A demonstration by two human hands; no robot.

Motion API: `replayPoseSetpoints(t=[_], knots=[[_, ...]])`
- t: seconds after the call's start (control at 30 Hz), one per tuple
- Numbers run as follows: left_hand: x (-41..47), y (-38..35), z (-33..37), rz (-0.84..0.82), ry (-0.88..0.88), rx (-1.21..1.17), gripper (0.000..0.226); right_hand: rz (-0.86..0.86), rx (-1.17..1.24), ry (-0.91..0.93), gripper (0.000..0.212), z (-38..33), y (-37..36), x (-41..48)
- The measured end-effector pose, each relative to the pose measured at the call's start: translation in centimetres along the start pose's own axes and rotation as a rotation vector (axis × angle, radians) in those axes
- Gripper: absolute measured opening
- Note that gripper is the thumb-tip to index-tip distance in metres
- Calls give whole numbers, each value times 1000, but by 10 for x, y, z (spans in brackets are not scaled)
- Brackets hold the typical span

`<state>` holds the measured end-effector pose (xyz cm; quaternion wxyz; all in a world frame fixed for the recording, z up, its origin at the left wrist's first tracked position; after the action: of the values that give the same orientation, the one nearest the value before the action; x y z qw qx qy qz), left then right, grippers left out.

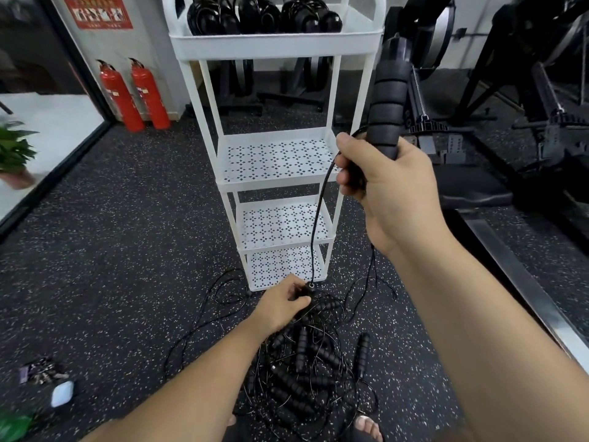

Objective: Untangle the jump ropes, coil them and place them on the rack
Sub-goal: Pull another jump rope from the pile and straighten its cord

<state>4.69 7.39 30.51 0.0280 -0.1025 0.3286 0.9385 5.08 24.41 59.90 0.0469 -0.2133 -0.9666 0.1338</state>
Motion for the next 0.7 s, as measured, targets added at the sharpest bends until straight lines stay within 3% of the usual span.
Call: replayPoseSetpoints(t=[0.23,0.47,0.7], knots=[[-1,39,54,90,-62,-183,13,21,-20,24,12,5,8,7],[-12,85,100,199,-47,-418,33,43,-42,42,11,26,14,1],[-29,112,128,293,-82,-578,20,48,-188,83,22,63,23,-14]])
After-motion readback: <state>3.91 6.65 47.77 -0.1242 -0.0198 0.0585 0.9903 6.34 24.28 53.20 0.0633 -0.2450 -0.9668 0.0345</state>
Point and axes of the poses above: each hand's wrist, its own x-axis towards the middle knuckle, its own y-axis out of the back of the hand, z = x × y, the point moved 5 cm from there along x, towards the middle knuckle, and after that the axes turned 15 degrees about z, right-handed, at the moved point
